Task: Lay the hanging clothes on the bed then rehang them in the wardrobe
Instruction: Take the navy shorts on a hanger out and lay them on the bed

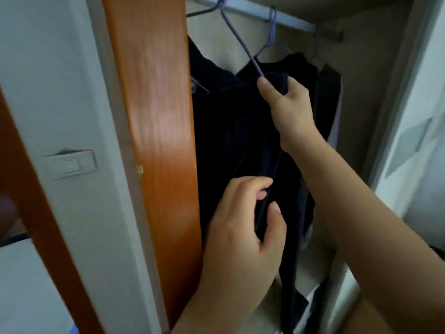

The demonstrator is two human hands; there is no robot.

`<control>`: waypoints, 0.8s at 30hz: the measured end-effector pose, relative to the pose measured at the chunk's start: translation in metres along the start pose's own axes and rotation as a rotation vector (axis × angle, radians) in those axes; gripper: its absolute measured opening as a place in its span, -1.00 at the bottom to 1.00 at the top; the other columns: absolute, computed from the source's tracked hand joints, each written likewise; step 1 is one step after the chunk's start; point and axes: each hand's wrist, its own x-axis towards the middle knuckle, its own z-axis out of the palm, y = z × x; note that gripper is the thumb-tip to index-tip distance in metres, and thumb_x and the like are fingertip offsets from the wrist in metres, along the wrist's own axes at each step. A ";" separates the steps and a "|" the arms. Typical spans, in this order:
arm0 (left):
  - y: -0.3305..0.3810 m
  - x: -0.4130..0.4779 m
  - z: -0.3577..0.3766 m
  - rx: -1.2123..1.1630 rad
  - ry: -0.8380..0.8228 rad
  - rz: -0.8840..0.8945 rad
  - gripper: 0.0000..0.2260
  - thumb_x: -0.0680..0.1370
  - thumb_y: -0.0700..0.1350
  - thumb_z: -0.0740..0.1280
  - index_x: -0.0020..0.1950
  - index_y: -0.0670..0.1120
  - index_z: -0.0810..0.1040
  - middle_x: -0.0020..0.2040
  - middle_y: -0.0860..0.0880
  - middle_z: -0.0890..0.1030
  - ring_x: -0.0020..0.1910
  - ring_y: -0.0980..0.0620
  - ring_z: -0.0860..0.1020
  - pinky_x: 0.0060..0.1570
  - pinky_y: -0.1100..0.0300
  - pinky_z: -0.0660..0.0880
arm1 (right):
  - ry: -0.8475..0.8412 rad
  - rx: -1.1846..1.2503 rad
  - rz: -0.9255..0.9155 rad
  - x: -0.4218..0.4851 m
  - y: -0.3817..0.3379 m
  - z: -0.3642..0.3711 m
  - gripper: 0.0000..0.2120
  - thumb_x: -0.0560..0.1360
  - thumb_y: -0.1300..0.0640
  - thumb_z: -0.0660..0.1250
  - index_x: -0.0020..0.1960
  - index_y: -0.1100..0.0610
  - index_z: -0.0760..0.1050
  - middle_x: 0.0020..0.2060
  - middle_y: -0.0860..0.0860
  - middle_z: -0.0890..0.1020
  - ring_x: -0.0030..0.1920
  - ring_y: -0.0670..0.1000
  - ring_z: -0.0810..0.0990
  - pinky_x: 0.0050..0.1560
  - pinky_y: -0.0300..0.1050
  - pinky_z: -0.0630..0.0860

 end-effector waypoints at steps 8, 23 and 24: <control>-0.019 -0.052 0.026 -0.301 -0.032 -0.080 -0.78 0.49 -0.13 0.21 0.10 -0.11 0.49 0.02 0.00 0.55 0.05 0.19 0.52 0.06 0.40 0.41 | 0.147 -0.275 0.151 -0.128 0.001 -0.116 -0.89 0.45 0.10 0.37 -0.25 0.02 0.53 -0.42 -0.12 0.63 -0.29 -0.11 0.61 -0.15 -0.11 0.58; 0.042 -0.128 0.115 -0.295 -0.269 -0.325 -0.70 0.54 -0.15 0.22 0.27 -0.18 0.39 0.23 -0.15 0.45 0.22 -0.04 0.45 0.19 0.09 0.41 | 0.298 -0.602 0.584 -0.364 -0.066 -0.290 -0.87 0.45 0.14 0.36 -0.26 -0.03 0.54 -0.47 -0.17 0.62 -0.39 -0.21 0.60 -0.36 -0.40 0.48; 0.057 -0.132 0.118 -0.294 -0.284 -0.315 -0.68 0.55 -0.14 0.21 0.29 -0.17 0.38 0.25 -0.15 0.43 0.24 -0.05 0.43 0.24 0.02 0.41 | 0.323 -0.610 0.603 -0.380 -0.079 -0.301 -0.86 0.45 0.13 0.36 -0.27 -0.04 0.54 -0.46 -0.17 0.62 -0.38 -0.20 0.61 -0.36 -0.40 0.48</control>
